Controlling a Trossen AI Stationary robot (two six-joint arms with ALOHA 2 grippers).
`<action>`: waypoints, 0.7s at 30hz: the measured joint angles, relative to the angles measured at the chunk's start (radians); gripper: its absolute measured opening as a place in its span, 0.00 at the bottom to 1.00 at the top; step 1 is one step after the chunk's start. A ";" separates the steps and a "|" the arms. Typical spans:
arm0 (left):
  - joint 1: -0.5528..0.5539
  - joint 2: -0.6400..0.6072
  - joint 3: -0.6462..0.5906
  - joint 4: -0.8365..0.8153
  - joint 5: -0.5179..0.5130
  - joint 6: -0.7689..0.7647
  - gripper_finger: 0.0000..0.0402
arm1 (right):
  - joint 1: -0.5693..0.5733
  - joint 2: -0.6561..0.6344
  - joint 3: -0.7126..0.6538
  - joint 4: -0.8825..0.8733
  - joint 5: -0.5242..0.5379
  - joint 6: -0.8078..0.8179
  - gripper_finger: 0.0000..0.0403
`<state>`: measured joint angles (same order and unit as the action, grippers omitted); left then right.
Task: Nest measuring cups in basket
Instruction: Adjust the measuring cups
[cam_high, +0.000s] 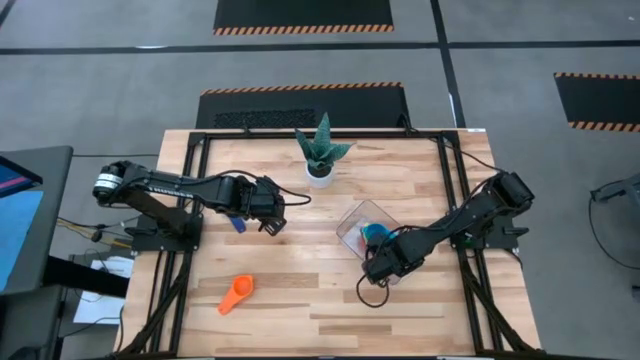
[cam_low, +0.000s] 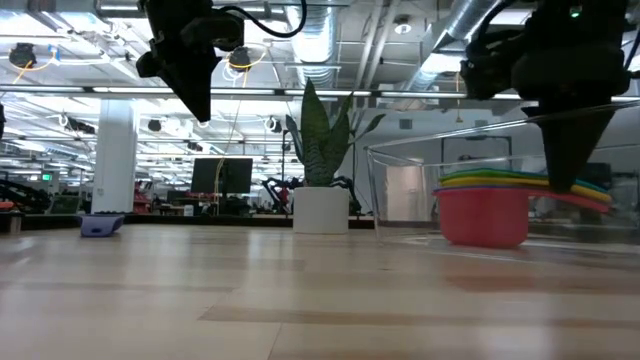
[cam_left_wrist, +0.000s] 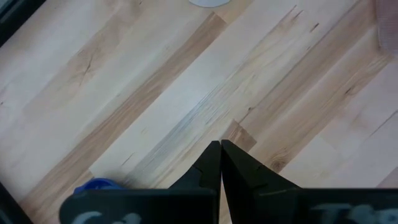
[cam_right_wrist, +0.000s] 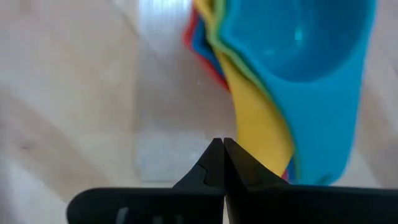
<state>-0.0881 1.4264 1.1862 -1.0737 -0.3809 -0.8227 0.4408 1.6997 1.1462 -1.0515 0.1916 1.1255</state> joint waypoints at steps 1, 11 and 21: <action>0.000 0.000 0.000 0.000 0.000 0.000 0.00 | 0.000 0.000 0.000 -0.013 0.000 0.001 0.03; 0.000 0.000 0.000 0.004 0.003 0.000 0.00 | -0.006 0.000 0.000 -0.080 0.046 0.001 0.03; 0.000 0.000 0.000 0.030 0.004 0.002 0.00 | 0.000 0.000 0.076 -0.114 0.048 -0.031 0.04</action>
<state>-0.0882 1.4264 1.1862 -1.0441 -0.3768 -0.8210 0.4411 1.6997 1.2225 -1.1657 0.2400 1.0942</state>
